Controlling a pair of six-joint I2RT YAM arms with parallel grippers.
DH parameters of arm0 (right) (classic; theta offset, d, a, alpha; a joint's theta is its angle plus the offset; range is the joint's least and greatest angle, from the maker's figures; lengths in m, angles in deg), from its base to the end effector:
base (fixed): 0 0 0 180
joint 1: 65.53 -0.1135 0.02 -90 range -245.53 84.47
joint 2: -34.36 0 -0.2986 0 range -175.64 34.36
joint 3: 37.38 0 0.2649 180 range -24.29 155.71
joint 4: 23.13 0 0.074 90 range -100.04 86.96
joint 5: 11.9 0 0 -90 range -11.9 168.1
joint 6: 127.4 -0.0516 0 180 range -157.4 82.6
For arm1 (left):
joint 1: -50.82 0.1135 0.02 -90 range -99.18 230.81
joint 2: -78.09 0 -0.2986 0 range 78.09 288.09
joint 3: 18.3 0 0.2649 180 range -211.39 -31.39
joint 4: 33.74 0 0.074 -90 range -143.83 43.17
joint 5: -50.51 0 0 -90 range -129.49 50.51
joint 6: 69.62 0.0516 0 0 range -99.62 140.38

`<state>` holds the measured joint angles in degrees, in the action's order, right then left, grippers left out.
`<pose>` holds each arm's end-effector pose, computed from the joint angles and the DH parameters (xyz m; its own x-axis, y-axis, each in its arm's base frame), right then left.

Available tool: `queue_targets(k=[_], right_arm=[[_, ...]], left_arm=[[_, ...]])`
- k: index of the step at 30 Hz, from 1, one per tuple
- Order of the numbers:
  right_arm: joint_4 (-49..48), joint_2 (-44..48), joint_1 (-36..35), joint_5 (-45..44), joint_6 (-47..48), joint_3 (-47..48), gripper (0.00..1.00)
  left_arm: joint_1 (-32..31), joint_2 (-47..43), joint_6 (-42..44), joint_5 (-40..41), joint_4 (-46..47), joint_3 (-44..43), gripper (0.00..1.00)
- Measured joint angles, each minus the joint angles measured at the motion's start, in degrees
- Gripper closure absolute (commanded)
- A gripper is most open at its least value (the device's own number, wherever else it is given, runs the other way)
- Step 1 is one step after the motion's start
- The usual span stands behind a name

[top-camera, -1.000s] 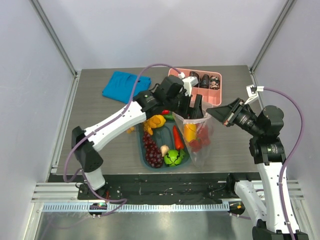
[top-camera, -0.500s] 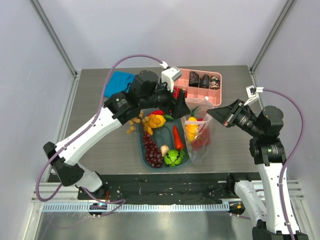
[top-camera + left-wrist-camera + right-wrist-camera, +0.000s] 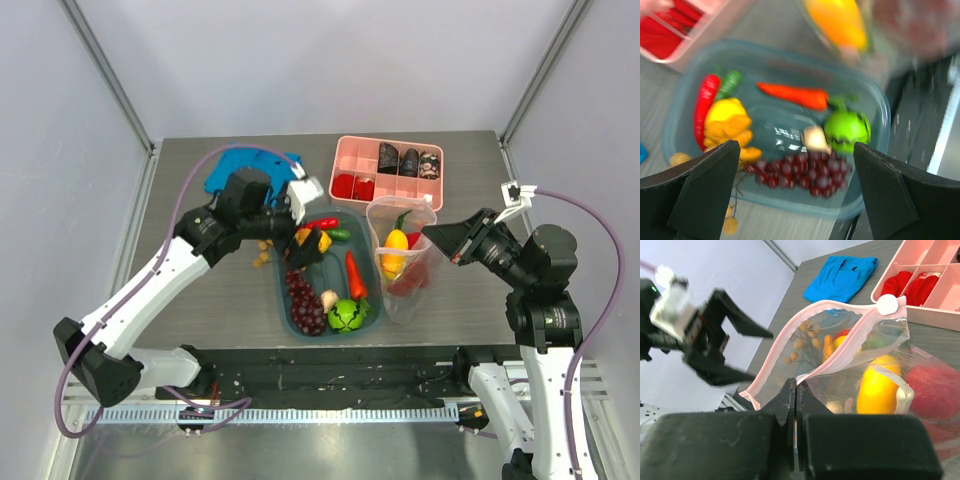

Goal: Place the food in the zip-top bag and seal the zipper
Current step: Pick up the fake fruit from the bin.

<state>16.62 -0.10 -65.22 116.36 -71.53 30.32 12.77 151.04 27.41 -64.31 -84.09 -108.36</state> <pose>0.1093 0.0314 0.4147 -0.4367 0.4429 -0.7830 -0.4421 0.6524 0.6156 0.2124 -0.1938 0.4107 -0.3261 0.3963 -0.8583 0.8824 0.4532 -0.1260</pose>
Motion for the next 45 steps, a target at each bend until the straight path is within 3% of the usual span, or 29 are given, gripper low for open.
queue_targets(k=[7, 12, 22, 36, 45], right_arm=[[1.9, -0.1, 0.0, -1.2, 0.7, 0.2, 0.99], [2.9, -0.1, 0.0, -1.6, 1.1, 0.6, 0.99], [4.9, -0.1, 0.0, -2.2, 1.7, 1.5, 0.99], [5.1, -1.2, 0.0, -2.2, 2.5, 2.1, 0.99], [5.1, -1.2, 0.0, -2.7, 2.6, 2.1, 0.99]], left_arm=[[-7.2, -0.2, 25.1, -8.7, -5.7, 12.9, 0.0], [-12.5, 4.0, 35.9, -12.3, -2.5, 19.4, 0.0], [-15.0, 11.7, 45.9, -14.4, 11.5, 22.1, 0.0], [-16.3, 20.0, 56.9, -14.5, 13.7, 22.1, 0.06], [-16.1, 19.1, 58.6, -14.5, 12.1, 22.0, 0.39]])
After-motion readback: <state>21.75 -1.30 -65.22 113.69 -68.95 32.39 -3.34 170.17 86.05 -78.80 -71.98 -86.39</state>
